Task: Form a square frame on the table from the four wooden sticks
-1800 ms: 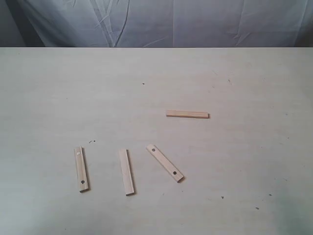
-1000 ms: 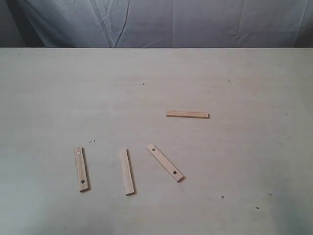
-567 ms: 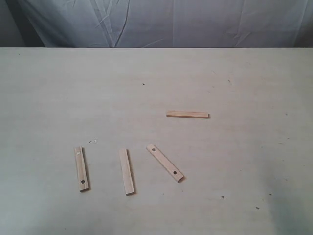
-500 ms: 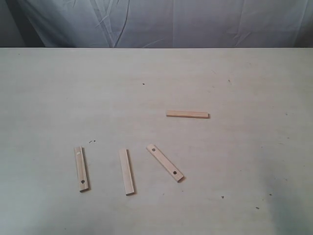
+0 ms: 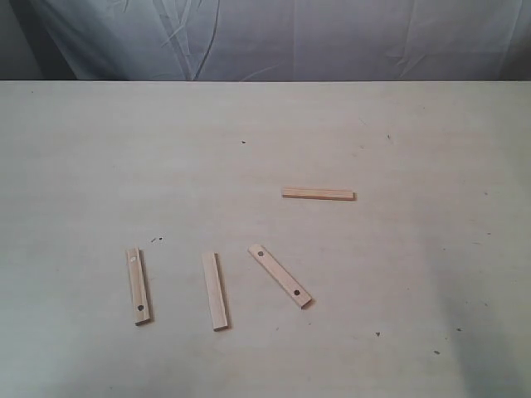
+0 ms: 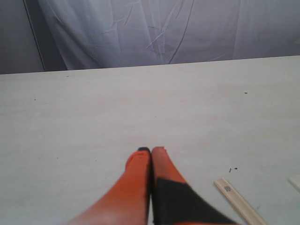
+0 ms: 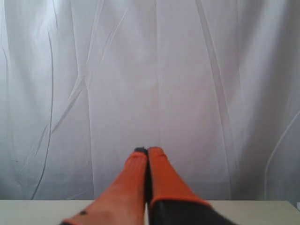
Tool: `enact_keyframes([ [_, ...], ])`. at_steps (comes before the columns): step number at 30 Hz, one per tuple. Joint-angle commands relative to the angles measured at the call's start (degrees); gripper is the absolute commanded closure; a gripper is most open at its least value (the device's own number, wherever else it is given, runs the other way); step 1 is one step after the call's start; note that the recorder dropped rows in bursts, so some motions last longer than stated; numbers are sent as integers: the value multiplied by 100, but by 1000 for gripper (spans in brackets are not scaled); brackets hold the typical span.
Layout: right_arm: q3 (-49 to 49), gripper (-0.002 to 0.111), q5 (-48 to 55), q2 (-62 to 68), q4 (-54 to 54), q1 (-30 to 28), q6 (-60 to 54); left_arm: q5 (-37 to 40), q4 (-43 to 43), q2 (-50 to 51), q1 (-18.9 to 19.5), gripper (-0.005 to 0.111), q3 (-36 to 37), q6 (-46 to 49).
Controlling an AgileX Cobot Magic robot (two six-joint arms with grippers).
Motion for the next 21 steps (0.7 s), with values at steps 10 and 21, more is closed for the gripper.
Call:
enact_keyframes([
  [10,-2385,109,3283,1260,163,-27,39,-39,0,-34,22,107,28,-12],
  [21,-3561,109,4226,3143,154,-27,-57,-39,0,-34,22,107,28,-12],
])
